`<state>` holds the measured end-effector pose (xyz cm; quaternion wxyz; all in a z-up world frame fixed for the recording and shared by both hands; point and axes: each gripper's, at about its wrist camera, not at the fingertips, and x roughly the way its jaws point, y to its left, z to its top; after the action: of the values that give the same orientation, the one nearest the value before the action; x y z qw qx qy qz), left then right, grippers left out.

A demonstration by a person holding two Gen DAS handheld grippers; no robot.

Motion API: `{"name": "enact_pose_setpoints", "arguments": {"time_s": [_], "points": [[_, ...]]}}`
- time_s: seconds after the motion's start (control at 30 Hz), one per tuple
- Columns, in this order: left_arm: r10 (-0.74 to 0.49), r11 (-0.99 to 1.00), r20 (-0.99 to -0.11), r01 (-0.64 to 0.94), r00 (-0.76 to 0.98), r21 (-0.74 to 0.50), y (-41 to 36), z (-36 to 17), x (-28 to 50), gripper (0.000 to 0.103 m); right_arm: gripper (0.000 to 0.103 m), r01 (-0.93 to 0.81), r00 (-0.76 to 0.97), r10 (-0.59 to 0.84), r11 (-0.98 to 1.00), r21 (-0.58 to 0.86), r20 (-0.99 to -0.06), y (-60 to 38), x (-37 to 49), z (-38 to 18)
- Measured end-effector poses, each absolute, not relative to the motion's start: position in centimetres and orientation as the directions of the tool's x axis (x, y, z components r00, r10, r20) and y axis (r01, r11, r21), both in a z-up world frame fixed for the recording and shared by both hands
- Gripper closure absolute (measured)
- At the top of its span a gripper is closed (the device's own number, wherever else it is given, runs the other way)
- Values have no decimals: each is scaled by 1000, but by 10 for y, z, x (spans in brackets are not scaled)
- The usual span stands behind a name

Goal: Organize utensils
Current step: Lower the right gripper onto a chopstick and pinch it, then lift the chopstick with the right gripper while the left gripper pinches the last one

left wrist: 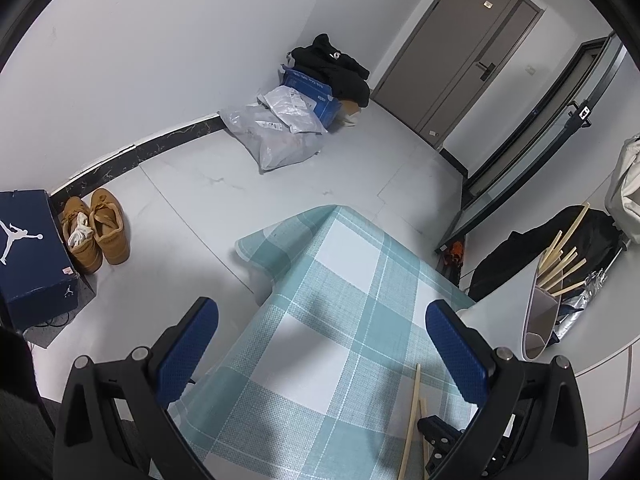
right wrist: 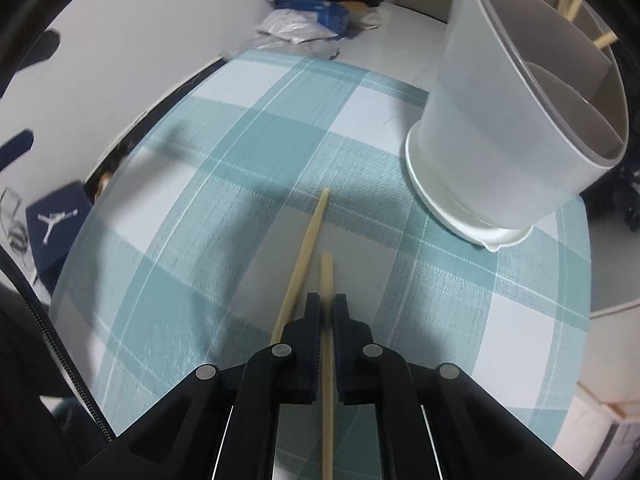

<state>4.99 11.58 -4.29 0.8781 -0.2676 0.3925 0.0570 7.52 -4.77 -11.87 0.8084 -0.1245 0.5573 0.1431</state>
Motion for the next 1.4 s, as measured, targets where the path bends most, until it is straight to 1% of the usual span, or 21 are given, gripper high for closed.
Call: {"name": "enact_pose_setpoints", "arguments": {"time_s": [0.07, 0.13, 0.23, 0.27, 0.3, 0.43, 0.5, 0.53, 0.57, 0.73, 0.83, 0.93, 1.07, 1.13, 1.17, 1.23, 1.27, 1.3, 1.33, 1.37, 1.4], "points": [[-103, 852, -723, -315, 683, -419, 116, -43, 50, 1, 96, -380, 338, 86, 923, -52, -937, -44, 77, -119], [-102, 851, -727, -319, 679, -418, 117, -45, 50, 1, 93, -380, 346, 79, 923, -63, -935, -41, 80, -121], [-79, 870, -735, -314, 674, -381, 116, -45, 50, 1, 91, -363, 362, 81, 930, -61, -929, -37, 88, -122], [-72, 875, -736, -312, 673, -370, 115, -45, 49, 1, 91, -356, 362, 93, 933, -45, -927, -37, 92, -122], [-68, 880, -734, -307, 675, -364, 115, -45, 49, 1, 97, -351, 359, 107, 936, -28, -927, -40, 92, -122], [-82, 899, -738, -271, 669, -345, 109, -46, 51, 1, 97, -314, 358, 180, 947, 64, -916, -57, 95, -113], [-113, 907, -742, -237, 660, -349, 101, -49, 54, 1, 97, -249, 382, 237, 957, 148, -893, -75, 96, -104], [-140, 911, -741, -209, 657, -357, 95, -50, 55, 1, 97, -193, 405, 288, 955, 226, -868, -92, 95, -97], [-162, 919, -744, -176, 648, -353, 86, -51, 57, 1, 97, -152, 432, 307, 952, 267, -848, -105, 87, -89], [-190, 955, -799, -82, 570, -285, 48, -64, 65, 1, 97, 3, 545, 381, 890, 456, -747, -169, 72, -70], [-214, 961, -854, -55, 474, -271, 29, -79, 74, 1, 97, 39, 595, 422, 835, 549, -684, -198, 61, -64], [-222, 968, -886, -19, 407, -251, 17, -88, 78, 1, 97, 60, 643, 460, 767, 639, -612, -228, 50, -57], [-181, 982, -907, 12, 380, -191, 2, -99, 78, 2, 97, 57, 677, 472, 731, 680, -565, -252, 38, -53], [-164, 985, -914, 17, 371, -170, -2, -100, 78, 5, 97, 62, 685, 470, 724, 687, -557, -259, 31, -54], [-169, 985, -912, 30, 373, -170, -5, -100, 79, 9, 97, 67, 690, 471, 715, 696, -550, -261, 31, -55], [-146, 989, -917, 62, 372, -132, -16, -99, 82, 15, 97, 78, 697, 464, 708, 701, -546, -267, 28, -55], [-126, 991, -915, 81, 383, -102, -20, -99, 82, 24, 97, 82, 706, 456, 707, 702, -542, -272, 28, -54], [-113, 992, -918, 100, 379, -81, -24, -101, 83, 28, 97, 84, 713, 449, 708, 702, -538, -273, 28, -52], [-100, 992, -924, 106, 369, -65, -25, -103, 84, 29, 97, 87, 722, 439, 710, 698, -536, -276, 27, -50], [-85, 993, -930, 101, 358, -52, -26, -106, 84, 35, 97, 85, 733, 429, 713, 697, -528, -281, 25, -48], [-86, 994, -933, 93, 351, -56, -25, -109, 85, 37, 97, 81, 747, 416, 717, 693, -518, -287, 24, -45]]}}
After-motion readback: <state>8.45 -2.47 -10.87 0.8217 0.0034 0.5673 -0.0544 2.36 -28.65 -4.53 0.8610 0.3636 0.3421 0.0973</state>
